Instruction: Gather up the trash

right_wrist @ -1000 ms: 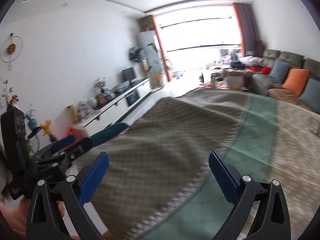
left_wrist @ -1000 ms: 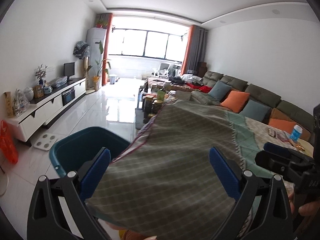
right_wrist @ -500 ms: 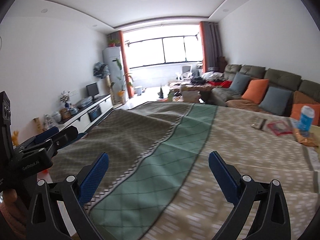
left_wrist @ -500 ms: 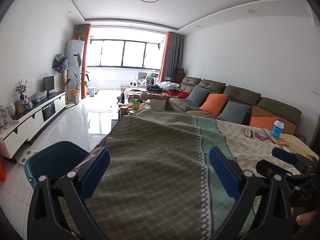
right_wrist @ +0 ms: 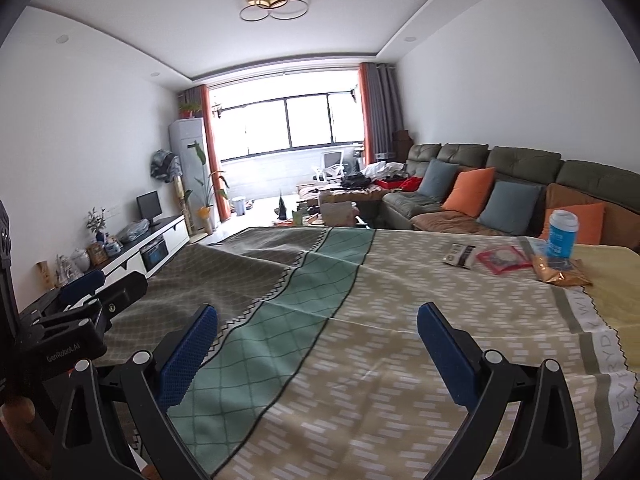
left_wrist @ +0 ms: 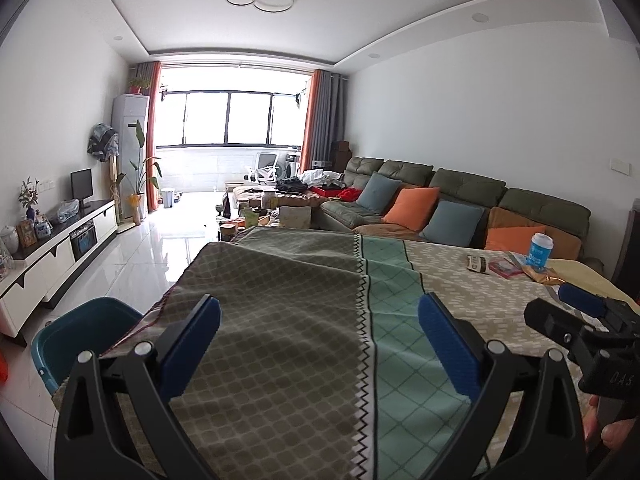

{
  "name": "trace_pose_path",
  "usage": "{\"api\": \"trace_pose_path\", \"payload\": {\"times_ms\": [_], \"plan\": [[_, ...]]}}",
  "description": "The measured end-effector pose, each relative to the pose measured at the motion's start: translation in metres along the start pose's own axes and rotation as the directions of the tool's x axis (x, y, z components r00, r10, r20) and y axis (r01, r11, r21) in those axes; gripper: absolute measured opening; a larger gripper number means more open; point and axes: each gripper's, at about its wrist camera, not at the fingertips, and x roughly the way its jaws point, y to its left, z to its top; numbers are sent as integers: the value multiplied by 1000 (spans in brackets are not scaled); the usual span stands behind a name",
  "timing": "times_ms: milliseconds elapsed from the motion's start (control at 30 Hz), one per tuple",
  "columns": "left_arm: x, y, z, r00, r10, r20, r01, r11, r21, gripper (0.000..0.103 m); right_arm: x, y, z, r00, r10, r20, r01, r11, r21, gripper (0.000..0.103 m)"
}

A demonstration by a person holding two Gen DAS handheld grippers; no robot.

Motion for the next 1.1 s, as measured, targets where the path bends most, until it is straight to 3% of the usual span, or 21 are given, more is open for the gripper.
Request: {"api": "trace_pose_path", "payload": {"times_ms": [1100], "plan": [[6,-14,2,1000,1,24,-1,1000,17,99,-13,-13,7,997,-63,39,62,998,19,99]]}}
